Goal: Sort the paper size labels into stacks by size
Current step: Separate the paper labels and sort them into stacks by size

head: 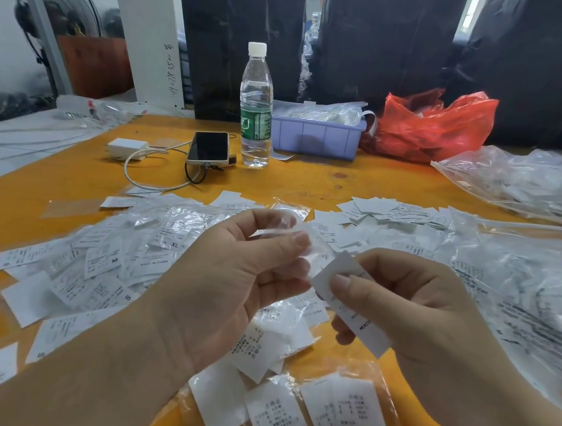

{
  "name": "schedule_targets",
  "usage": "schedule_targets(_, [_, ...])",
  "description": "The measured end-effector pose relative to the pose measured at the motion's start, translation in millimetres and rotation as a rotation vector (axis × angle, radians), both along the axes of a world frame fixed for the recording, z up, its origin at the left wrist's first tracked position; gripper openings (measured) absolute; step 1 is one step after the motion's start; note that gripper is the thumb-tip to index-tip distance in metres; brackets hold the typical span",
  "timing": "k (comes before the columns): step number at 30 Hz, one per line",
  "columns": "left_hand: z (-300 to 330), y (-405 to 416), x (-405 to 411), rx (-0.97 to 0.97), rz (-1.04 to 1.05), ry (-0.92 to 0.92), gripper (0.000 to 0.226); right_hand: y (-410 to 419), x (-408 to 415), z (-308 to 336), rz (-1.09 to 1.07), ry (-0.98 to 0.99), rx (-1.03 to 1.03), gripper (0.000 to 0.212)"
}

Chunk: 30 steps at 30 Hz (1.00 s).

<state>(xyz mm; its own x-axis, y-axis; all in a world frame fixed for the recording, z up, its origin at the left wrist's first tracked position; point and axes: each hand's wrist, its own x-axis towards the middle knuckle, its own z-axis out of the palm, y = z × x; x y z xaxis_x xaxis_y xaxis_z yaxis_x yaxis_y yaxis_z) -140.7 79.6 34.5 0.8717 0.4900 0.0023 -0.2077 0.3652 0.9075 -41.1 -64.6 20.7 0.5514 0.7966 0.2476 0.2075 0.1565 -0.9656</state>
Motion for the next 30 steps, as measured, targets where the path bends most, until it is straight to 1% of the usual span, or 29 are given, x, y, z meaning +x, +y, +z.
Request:
schedule_targets(4, [-2.9, -0.5, 0.8, 0.106, 0.056, 0.002, 0.038, 0.5, -1.8, 2.3, 0.026, 0.053, 0.038, 0.011])
schedule_targets(6, [-2.9, -1.4, 0.6, 0.173, 0.049, 0.005, 0.033, 0.7, -3.0, 2.6, 0.021, 0.039, 0.037, 0.011])
schedule_targets(9, [-2.2, -3.0, -0.3, 0.226, -0.018, 0.025, 0.022, 0.7, -2.5, 3.0, -0.021, 0.021, 0.037, 0.011])
schedule_targets(12, [-2.7, -4.1, 0.2, 0.228, -0.063, 0.043, 0.013, 1.7, -1.4, 2.6, -0.056, 0.006, 0.028, 0.011])
schedule_targets(14, [-3.0, -4.4, 1.0, 0.227, -0.07, 0.046, 0.012, 1.3, -0.1, 2.0, -0.07, 0.0, 0.02, 0.011])
schedule_targets(17, [-3.2, -4.4, 0.3, 0.237, -0.058, 0.037, 0.015, -0.4, 1.1, 1.8, -0.074, -0.01, 0.006, 0.015])
schedule_targets(20, [-3.2, -2.9, -0.5, 0.259, -0.025, 0.023, 0.022, -1.0, 1.9, 2.2, -0.066, 0.005, 0.004, 0.014])
schedule_targets(21, [-3.1, -2.1, -0.7, 0.262, -0.013, 0.018, 0.022, -1.0, 2.0, 2.3, -0.062, 0.002, 0.0, 0.016])
schedule_targets(25, [-2.5, -0.2, -2.6, 0.272, 0.025, 0.011, 0.026, -0.2, 2.0, 0.5, -0.067, -0.014, -0.007, 0.035])
schedule_targets(30, [-1.1, -2.0, -2.7, 0.267, 0.029, 0.004, 0.028, 2.5, 3.1, -3.4, -0.085, -0.039, -0.016, 0.038])
